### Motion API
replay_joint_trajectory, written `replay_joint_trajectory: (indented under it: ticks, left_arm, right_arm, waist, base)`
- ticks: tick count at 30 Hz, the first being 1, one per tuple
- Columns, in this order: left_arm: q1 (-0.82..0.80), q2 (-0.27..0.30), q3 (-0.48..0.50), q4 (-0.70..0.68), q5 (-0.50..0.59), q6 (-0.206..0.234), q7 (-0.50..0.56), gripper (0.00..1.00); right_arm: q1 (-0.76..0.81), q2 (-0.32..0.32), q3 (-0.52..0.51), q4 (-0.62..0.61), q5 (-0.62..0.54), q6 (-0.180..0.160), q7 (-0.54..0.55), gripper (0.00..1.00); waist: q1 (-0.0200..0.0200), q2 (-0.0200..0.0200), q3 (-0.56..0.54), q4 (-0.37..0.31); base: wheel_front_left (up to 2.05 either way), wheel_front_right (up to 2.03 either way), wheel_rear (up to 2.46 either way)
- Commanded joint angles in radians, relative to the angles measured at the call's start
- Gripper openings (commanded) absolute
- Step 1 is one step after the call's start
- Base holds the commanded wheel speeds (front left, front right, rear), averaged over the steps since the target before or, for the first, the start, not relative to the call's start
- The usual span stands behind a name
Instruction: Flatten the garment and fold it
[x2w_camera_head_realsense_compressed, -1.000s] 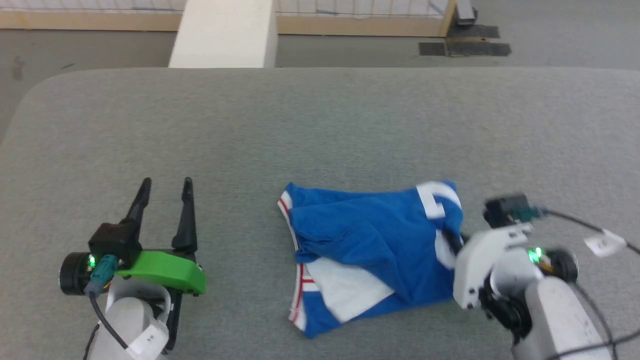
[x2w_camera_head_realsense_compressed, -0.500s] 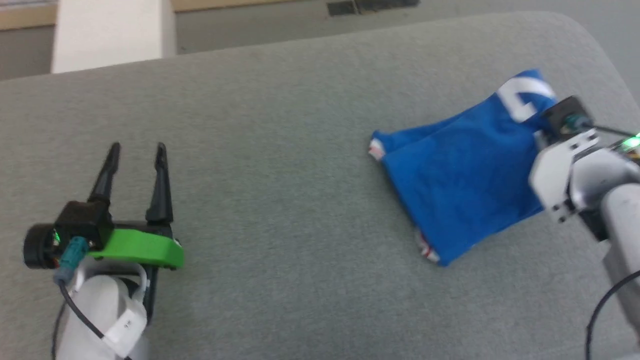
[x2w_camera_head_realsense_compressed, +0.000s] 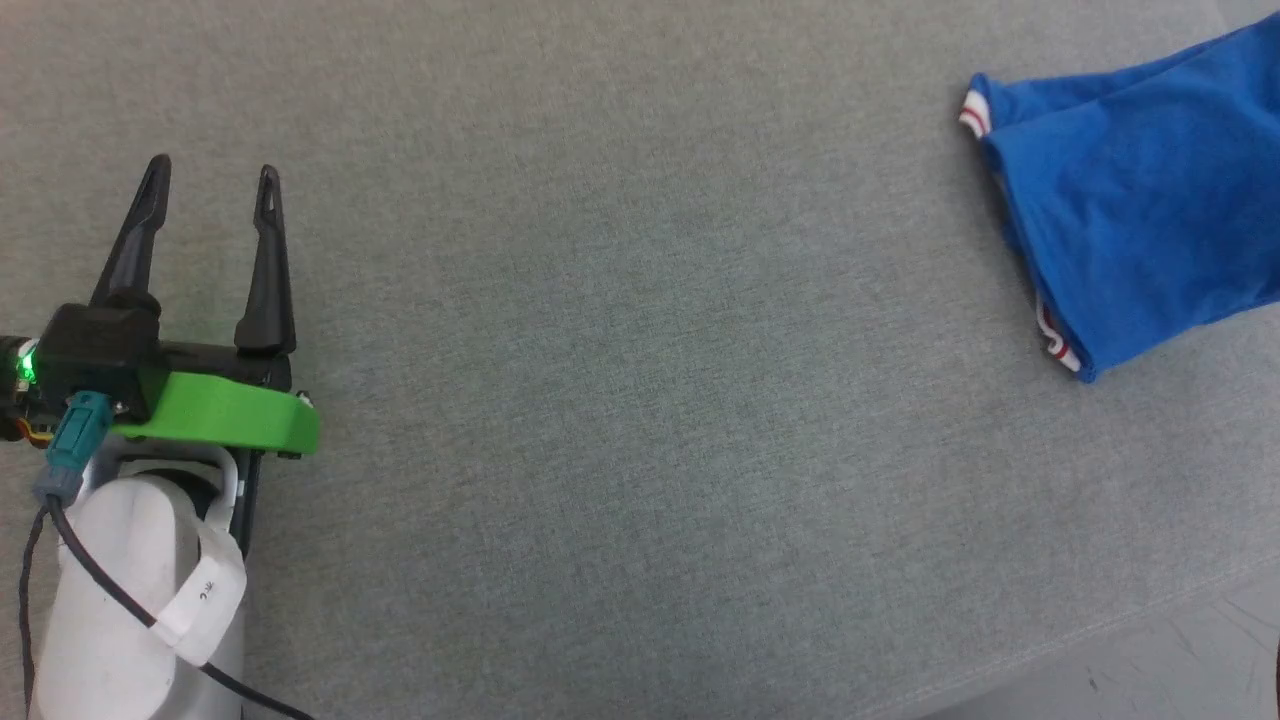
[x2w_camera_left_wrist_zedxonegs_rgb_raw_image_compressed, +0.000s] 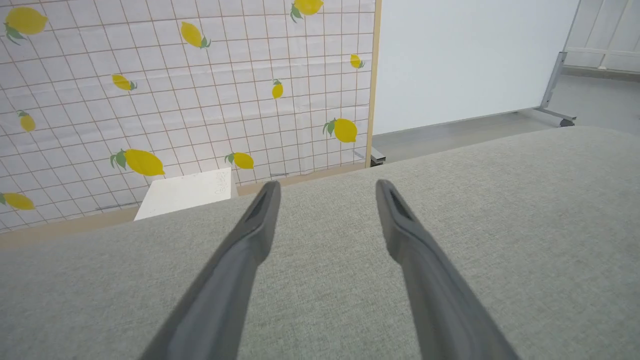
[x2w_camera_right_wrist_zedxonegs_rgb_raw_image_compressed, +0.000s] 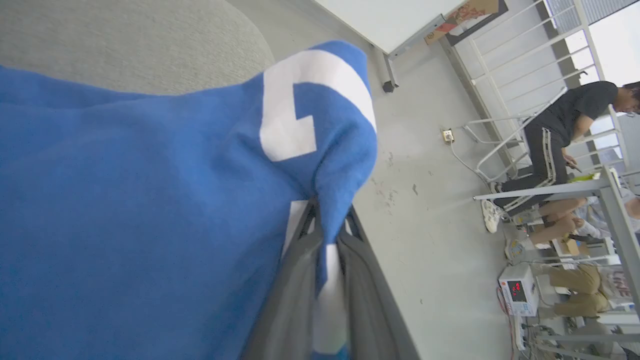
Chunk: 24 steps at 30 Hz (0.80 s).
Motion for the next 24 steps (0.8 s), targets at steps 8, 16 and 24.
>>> replay_joint_trajectory:
  ticks: [8,16,24]
  left_arm:
    - [0.006,-0.012,-0.013,0.042,-0.013,0.011,-0.026,1.00]
    - [0.065,-0.081,-0.051,0.171,-0.069,-0.001,-0.067,1.00]
    - [0.111,-0.128,-0.072,0.296,-0.102,-0.005,-0.090,1.00]
  right_arm:
    - [-0.038,0.105,-0.177,0.041,-0.121,-0.002,-0.086,1.00]
    - [0.037,0.151,-0.210,-0.008,-0.073,-0.002,-0.215,1.00]
    - [0.217,0.209,-0.112,-0.168,0.096,-0.002,-0.289,1.00]
  waist:
    - [-0.0001,-0.0001,-0.019,0.039]
    - [-0.0001,-0.0001,-0.206,0.123]
    - [-0.0001,-0.0001,-0.355,0.209]
  base:
    - [0.00,0.00,0.00]
    - [0.00,0.00,0.00]
    - [0.00,0.00,0.00]
